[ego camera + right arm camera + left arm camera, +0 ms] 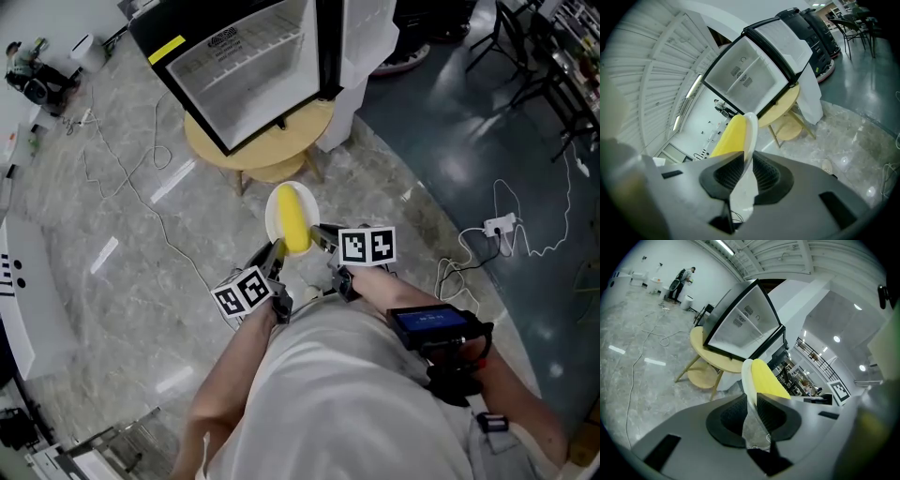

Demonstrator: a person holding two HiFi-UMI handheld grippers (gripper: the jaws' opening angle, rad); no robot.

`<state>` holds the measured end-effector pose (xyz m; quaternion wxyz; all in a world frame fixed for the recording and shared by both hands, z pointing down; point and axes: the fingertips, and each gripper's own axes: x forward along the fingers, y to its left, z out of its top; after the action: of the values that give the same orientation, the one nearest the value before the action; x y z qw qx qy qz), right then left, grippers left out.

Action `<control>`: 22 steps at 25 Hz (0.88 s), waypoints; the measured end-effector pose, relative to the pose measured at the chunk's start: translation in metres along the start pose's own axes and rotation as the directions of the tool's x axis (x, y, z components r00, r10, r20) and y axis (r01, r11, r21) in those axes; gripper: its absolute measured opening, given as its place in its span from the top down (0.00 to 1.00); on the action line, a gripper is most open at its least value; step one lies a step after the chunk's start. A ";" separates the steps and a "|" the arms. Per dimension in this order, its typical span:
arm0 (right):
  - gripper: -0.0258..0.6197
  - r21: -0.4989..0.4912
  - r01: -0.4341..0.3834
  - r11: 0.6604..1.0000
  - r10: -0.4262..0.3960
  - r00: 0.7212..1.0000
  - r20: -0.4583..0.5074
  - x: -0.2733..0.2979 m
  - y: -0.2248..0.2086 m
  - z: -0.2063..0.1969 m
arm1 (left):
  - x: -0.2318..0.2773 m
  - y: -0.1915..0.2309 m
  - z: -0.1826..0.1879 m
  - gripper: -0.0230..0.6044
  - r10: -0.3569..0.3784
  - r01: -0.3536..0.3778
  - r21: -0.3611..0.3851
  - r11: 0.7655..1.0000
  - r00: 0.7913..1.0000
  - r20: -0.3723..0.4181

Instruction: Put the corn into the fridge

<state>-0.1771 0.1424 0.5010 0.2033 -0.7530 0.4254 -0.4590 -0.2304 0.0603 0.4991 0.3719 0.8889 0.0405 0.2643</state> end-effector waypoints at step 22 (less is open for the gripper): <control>0.87 0.039 0.007 0.999 -0.006 1.000 -0.006 0.003 0.000 -0.003 | -0.003 0.002 -0.001 0.86 0.003 -0.003 -0.001 1.000 1.000 -0.002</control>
<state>-0.1795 0.1400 0.5042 0.2151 -0.7490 0.4145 -0.4700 -0.2337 0.0585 0.4998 0.3719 0.8885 0.0393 0.2658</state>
